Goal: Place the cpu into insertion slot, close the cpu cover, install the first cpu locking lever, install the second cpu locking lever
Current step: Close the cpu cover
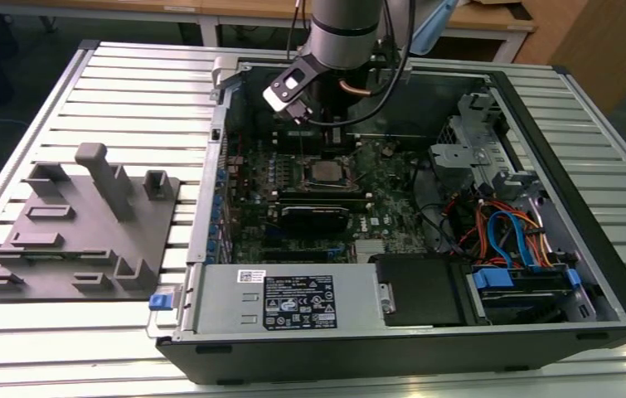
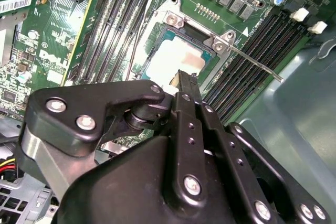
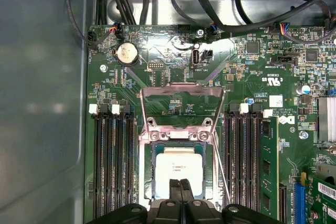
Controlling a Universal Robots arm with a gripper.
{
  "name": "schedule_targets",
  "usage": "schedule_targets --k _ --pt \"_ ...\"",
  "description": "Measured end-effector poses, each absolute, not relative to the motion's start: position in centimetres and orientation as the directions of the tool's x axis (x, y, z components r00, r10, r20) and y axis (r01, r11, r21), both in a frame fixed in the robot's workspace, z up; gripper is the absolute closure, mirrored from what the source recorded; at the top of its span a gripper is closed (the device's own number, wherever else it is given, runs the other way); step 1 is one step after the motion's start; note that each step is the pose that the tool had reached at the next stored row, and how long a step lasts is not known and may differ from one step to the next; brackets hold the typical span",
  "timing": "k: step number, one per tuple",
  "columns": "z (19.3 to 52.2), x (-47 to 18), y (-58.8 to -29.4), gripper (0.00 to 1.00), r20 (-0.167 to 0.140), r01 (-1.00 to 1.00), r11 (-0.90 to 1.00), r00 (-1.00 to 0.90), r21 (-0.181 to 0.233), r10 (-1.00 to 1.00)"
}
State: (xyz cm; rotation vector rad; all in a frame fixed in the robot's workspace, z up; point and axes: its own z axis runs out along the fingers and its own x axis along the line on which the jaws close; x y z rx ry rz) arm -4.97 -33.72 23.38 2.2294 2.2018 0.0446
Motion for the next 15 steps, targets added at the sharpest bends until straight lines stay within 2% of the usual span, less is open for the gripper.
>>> schedule_targets --k 15 --pt "26.1 -5.0 -33.7 0.9 0.014 1.0 -0.011 0.011 0.026 1.0"
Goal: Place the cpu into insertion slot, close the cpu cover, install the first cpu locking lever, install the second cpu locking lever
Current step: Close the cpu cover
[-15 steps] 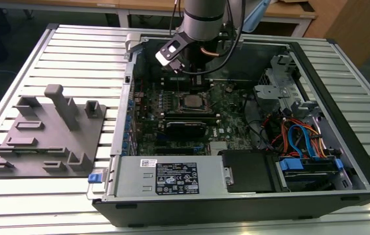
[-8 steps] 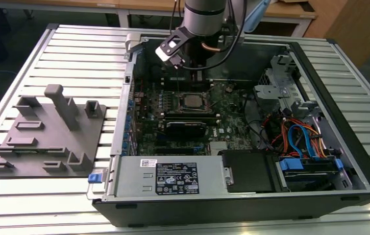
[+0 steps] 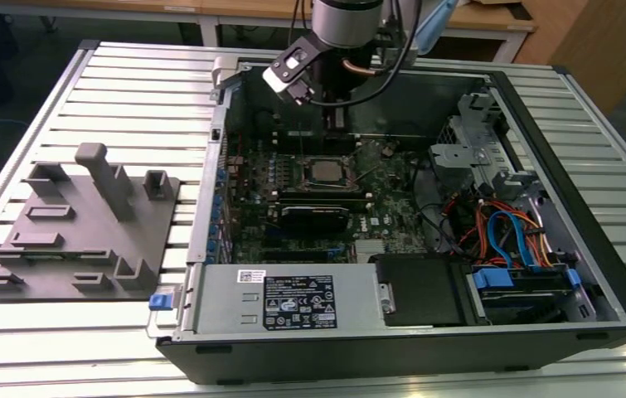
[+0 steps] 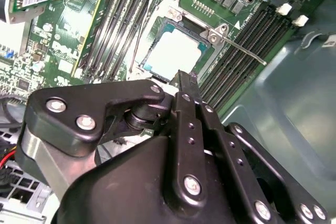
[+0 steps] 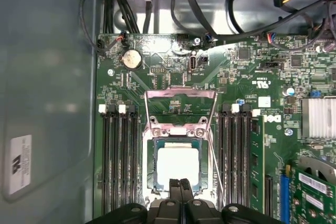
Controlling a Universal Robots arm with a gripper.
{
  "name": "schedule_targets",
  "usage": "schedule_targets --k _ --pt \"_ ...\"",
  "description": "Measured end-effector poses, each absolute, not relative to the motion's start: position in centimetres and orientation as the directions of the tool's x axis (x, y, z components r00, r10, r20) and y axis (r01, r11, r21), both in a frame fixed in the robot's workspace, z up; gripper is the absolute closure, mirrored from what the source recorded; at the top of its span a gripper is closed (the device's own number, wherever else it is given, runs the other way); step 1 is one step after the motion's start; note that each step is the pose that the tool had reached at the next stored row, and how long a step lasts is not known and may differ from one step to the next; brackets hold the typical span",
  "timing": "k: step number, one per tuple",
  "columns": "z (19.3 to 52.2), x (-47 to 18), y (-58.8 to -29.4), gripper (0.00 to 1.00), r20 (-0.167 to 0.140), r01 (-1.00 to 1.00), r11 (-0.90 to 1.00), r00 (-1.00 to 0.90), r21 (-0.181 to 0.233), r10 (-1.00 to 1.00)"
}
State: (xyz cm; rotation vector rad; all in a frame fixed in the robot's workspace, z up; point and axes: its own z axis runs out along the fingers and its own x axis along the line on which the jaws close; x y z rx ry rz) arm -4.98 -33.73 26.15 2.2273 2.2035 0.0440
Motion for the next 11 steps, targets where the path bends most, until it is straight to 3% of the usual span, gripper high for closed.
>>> schedule_targets --k 11 --pt "27.31 -4.98 -33.73 0.9 0.014 1.0 -0.009 0.009 0.026 1.0"
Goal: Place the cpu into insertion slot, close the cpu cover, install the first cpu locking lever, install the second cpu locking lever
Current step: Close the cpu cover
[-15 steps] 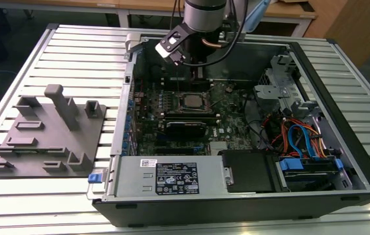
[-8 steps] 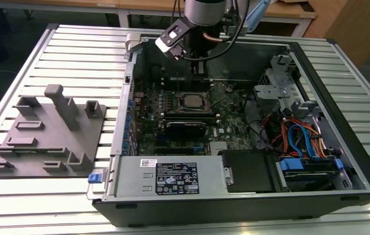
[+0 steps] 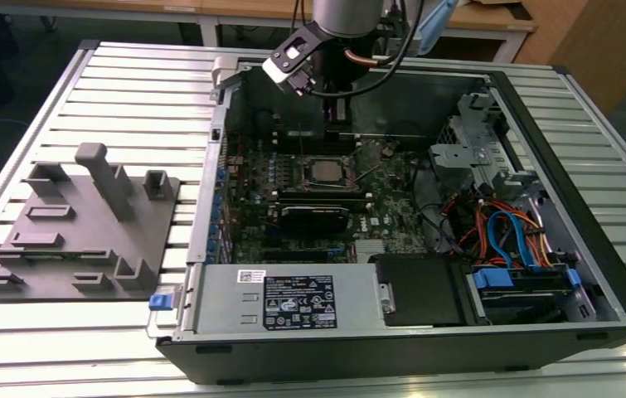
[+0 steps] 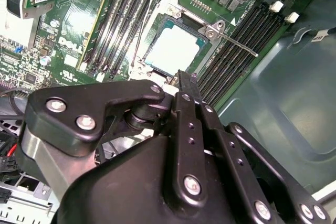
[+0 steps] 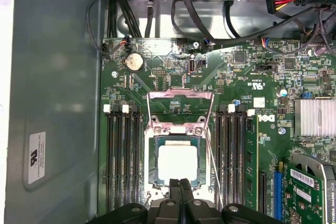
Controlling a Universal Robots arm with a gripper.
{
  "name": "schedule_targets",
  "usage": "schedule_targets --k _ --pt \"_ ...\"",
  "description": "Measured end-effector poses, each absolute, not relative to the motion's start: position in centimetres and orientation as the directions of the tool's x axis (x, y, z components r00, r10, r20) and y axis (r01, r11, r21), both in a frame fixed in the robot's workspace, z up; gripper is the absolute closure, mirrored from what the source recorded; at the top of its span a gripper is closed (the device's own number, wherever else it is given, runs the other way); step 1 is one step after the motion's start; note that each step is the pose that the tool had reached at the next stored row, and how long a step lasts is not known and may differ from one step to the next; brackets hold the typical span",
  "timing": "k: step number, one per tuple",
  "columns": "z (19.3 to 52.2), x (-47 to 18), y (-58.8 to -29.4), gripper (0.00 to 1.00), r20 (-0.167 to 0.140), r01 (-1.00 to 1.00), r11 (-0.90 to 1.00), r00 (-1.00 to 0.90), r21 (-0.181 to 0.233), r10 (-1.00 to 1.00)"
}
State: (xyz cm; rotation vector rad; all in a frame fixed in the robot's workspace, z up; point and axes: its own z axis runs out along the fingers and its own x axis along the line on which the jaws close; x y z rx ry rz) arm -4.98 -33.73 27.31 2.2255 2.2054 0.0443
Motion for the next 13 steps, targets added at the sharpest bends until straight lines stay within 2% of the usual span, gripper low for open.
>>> schedule_targets --k 13 --pt "27.73 -4.98 -33.73 0.9 0.014 1.0 -0.009 0.009 0.026 1.0"
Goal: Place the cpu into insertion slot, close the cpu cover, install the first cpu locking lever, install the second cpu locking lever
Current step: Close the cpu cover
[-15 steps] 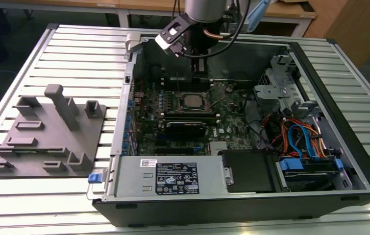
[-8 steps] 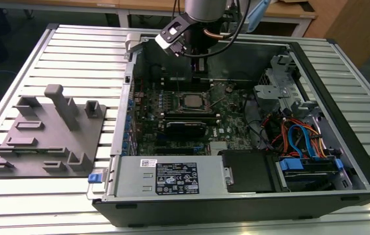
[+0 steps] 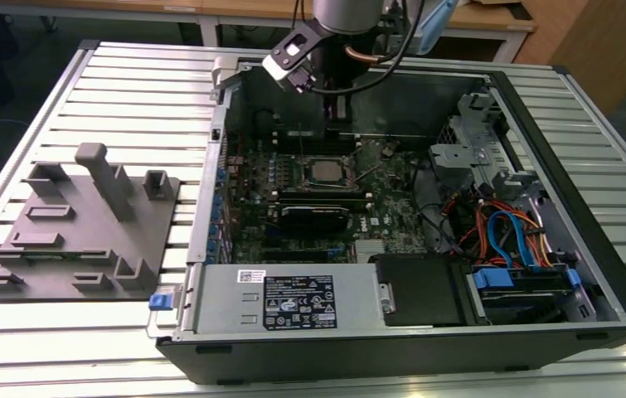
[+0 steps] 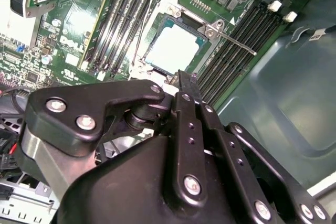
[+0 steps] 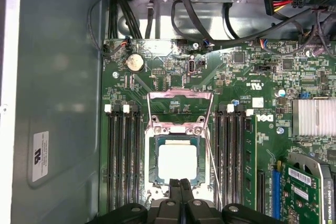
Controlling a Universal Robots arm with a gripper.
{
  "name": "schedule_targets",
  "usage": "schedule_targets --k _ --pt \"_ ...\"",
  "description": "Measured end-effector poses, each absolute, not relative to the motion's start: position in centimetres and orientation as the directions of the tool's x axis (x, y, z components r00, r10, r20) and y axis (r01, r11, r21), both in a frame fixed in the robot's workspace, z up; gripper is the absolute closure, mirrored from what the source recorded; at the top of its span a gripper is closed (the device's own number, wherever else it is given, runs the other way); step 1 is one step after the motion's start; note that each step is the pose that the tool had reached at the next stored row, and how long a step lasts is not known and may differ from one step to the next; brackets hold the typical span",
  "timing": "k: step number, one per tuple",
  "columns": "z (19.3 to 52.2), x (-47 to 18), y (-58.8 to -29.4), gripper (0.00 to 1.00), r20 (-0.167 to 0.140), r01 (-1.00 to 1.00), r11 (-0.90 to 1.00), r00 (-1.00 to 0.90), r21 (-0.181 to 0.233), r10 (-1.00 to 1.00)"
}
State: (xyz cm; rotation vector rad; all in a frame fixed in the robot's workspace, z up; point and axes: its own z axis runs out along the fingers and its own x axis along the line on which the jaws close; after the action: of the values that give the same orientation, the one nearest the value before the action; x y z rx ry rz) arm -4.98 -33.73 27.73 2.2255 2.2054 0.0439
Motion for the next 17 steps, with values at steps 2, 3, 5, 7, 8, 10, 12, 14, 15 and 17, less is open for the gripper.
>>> schedule_targets --k 2,3,5,7,8,10,12,14,15,17 --pt "27.73 -4.98 -33.73 0.9 0.015 1.0 -0.009 0.009 0.026 1.0" --pt "27.74 -4.97 -33.77 0.9 0.014 1.0 -0.009 0.009 0.026 1.0" --pt "27.74 -4.96 -33.87 0.9 0.014 1.0 -0.009 0.009 0.026 1.0" --pt "27.73 -4.95 -33.99 0.9 0.014 1.0 -0.009 0.009 0.026 1.0" --pt "27.73 -4.95 -34.0 0.9 0.014 1.0 -0.009 0.009 0.026 1.0" --pt "27.73 -4.95 -34.01 0.9 0.014 1.0 -0.009 0.009 0.026 1.0" --pt "27.74 -4.95 -34.11 0.9 0.01 1.0 -0.009 0.009 0.026 1.0" --pt "27.73 -4.94 -34.11 0.9 0.01 1.0 -0.009 0.009 0.026 1.0" --pt "27.74 -4.94 -34.11 0.9 0.01 1.0 -0.009 0.009 0.026 1.0" --pt "27.74 -4.92 -34.11 0.9 0.01 1.0 -0.009 0.009 0.026 1.0"
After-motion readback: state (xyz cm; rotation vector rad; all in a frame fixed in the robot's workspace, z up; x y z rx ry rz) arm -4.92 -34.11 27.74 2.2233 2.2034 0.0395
